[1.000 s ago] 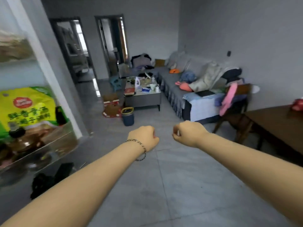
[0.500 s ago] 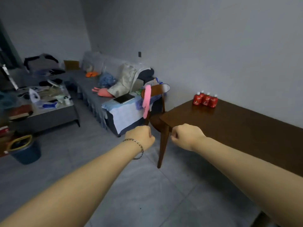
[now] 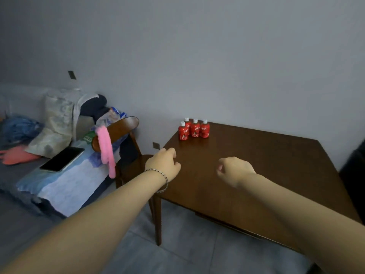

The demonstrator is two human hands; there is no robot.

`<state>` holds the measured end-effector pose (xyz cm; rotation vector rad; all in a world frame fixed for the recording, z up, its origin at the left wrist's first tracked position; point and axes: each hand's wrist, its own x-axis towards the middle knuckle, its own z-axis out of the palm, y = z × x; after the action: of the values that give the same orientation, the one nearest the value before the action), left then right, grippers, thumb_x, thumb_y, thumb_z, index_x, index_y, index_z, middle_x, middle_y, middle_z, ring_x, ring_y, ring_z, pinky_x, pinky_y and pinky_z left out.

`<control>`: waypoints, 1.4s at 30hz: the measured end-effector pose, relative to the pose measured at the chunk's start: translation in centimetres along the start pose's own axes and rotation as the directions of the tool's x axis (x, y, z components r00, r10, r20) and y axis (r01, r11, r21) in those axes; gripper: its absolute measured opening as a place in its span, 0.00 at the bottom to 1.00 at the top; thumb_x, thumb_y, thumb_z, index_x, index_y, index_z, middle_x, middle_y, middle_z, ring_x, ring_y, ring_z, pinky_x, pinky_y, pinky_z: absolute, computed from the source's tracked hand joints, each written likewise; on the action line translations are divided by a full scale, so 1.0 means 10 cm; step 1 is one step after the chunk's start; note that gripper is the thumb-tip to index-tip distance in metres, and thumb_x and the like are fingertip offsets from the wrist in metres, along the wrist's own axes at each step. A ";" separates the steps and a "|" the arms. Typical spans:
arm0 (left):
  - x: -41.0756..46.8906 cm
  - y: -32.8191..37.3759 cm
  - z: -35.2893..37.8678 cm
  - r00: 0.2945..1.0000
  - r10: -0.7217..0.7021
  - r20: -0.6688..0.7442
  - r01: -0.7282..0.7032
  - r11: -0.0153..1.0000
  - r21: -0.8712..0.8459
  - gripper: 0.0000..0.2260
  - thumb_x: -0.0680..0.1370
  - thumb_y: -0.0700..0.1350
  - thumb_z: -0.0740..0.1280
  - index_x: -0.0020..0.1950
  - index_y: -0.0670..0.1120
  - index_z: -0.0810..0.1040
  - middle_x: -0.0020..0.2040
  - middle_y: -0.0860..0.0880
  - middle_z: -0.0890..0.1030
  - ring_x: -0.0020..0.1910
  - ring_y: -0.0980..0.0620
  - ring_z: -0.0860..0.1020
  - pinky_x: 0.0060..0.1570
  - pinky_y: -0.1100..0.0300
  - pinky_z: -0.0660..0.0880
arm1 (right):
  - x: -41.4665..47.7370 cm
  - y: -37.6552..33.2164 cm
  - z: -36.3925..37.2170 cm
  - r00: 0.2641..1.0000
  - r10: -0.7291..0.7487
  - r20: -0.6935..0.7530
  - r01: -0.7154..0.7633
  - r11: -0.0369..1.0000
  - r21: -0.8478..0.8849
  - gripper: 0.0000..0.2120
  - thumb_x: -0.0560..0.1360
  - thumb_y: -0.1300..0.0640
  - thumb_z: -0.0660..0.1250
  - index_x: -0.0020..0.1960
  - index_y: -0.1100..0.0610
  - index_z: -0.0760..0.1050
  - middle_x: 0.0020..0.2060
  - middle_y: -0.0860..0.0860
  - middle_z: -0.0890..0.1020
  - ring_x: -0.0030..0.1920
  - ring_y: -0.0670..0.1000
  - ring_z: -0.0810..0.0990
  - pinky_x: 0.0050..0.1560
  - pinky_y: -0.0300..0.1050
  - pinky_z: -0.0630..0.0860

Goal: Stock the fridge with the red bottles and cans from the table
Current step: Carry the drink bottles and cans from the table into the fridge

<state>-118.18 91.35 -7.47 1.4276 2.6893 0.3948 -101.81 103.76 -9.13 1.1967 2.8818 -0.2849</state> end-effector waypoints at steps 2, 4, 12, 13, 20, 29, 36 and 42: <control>0.45 0.00 0.14 1.000 0.007 0.014 -0.007 1.000 -0.011 0.15 0.79 0.50 0.60 0.65 0.50 0.69 0.62 0.48 0.70 0.54 0.50 0.75 0.51 0.56 0.76 | 0.35 0.13 0.03 0.998 0.057 -0.019 -0.056 0.998 0.039 0.12 0.78 0.51 0.56 0.56 0.53 0.74 0.55 0.50 0.76 0.54 0.53 0.77 0.49 0.45 0.74; 0.94 0.01 0.31 1.000 0.005 0.012 -0.004 0.999 -0.033 0.17 0.78 0.49 0.61 0.67 0.51 0.67 0.65 0.48 0.69 0.57 0.49 0.74 0.53 0.55 0.76 | 0.75 0.27 0.07 0.995 0.090 -0.035 -0.088 0.994 0.062 0.13 0.78 0.52 0.56 0.57 0.53 0.74 0.55 0.50 0.75 0.54 0.53 0.77 0.51 0.46 0.75; 2.78 -0.06 0.67 1.000 0.006 0.003 -0.006 0.999 -0.054 0.19 0.78 0.48 0.62 0.68 0.50 0.65 0.64 0.48 0.69 0.58 0.49 0.74 0.53 0.56 0.76 | 2.67 0.68 0.09 0.991 0.133 0.007 -0.133 0.985 0.107 0.14 0.78 0.52 0.58 0.60 0.54 0.73 0.58 0.52 0.72 0.56 0.54 0.75 0.54 0.48 0.75; 2.99 -0.10 0.67 1.000 0.004 -0.005 -0.005 0.998 -0.061 0.20 0.78 0.48 0.62 0.69 0.50 0.64 0.64 0.47 0.69 0.59 0.49 0.73 0.55 0.55 0.76 | 2.88 0.69 0.10 0.990 0.138 0.011 -0.138 0.984 0.108 0.14 0.78 0.52 0.58 0.61 0.54 0.73 0.58 0.52 0.72 0.56 0.54 0.75 0.54 0.48 0.75; 4.45 -0.47 1.10 0.999 -0.028 0.023 0.029 0.998 -0.057 0.24 0.77 0.50 0.64 0.72 0.49 0.62 0.68 0.47 0.66 0.65 0.47 0.69 0.60 0.53 0.73 | 4.30 0.67 0.40 0.976 0.217 0.020 -0.218 0.968 0.123 0.16 0.77 0.49 0.60 0.63 0.55 0.71 0.59 0.53 0.72 0.60 0.54 0.71 0.56 0.49 0.73; 5.90 -0.71 1.99 0.977 0.024 0.210 -0.021 1.000 -0.016 0.33 0.76 0.58 0.62 0.75 0.54 0.49 0.73 0.45 0.55 0.70 0.44 0.61 0.59 0.52 0.72 | 5.75 0.64 0.93 0.950 0.312 -0.027 -0.303 0.936 0.177 0.27 0.76 0.43 0.61 0.72 0.49 0.62 0.70 0.52 0.62 0.70 0.54 0.59 0.67 0.49 0.64; 6.36 -0.77 2.55 0.963 0.033 0.268 -0.053 0.996 0.068 0.35 0.77 0.62 0.58 0.75 0.55 0.40 0.71 0.43 0.59 0.67 0.41 0.64 0.55 0.52 0.75 | 6.47 0.74 1.34 0.933 0.337 0.128 -0.339 0.941 -0.004 0.31 0.74 0.31 0.51 0.73 0.43 0.57 0.72 0.51 0.60 0.72 0.59 0.55 0.67 0.60 0.62; 6.49 -0.79 2.65 0.962 0.099 0.255 -0.099 0.995 -0.016 0.31 0.77 0.57 0.62 0.74 0.56 0.48 0.68 0.46 0.63 0.65 0.43 0.67 0.52 0.54 0.76 | 6.67 0.76 1.53 0.935 0.352 0.045 -0.347 0.934 -0.086 0.26 0.76 0.33 0.49 0.65 0.46 0.68 0.60 0.50 0.75 0.65 0.56 0.65 0.58 0.55 0.66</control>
<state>-156.43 145.62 -31.40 1.5018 2.4206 0.2035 -144.71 153.22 -30.59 1.6201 2.5374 -0.1953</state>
